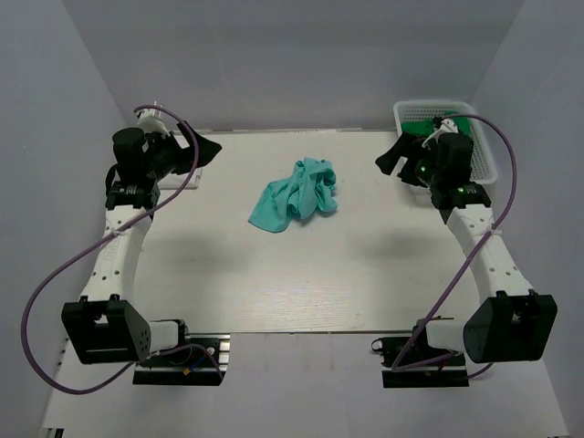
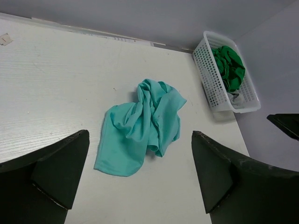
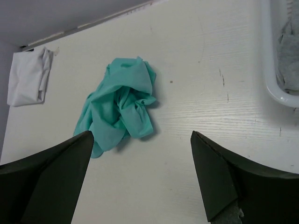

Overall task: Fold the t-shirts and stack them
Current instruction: Flatten out the tshirt

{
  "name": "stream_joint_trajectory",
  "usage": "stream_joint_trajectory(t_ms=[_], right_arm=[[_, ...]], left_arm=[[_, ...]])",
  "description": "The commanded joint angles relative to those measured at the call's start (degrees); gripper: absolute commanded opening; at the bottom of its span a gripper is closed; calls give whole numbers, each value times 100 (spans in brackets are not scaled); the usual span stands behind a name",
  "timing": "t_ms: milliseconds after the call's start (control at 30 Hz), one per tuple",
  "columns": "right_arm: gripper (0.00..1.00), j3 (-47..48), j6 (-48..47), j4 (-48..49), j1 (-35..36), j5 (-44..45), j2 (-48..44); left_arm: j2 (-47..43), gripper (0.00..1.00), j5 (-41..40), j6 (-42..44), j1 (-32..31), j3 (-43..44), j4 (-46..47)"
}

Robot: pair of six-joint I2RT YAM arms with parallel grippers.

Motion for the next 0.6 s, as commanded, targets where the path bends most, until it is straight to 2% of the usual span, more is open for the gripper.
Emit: stream_joint_trajectory(t_ms=[0,33,167,233,300,333,567], right_arm=[[90,236,-9,-392,-31,-241,22],[90,262,-112,-505,-23,-407,31],[90,219,-289,-797,-13,-57,-22],[90,200,-429,-831,4,119,-13],[90,514,-500,-1217,21,40,126],[90,613,-578,-1323,56,5,380],[90,2000,-632,-2070,714,-399,1900]], left_arm=[[-421,100,188,-59,15,-317,191],[-473,100,92,-129,15,-318,192],[-351,100,232,81,15,-379,-114],[-53,100,-224,160,-37,-327,-700],[254,100,-322,221,-90,-186,-1107],[543,100,-374,300,-90,-125,-1352],[1239,100,-796,363,-704,-555,-1180]])
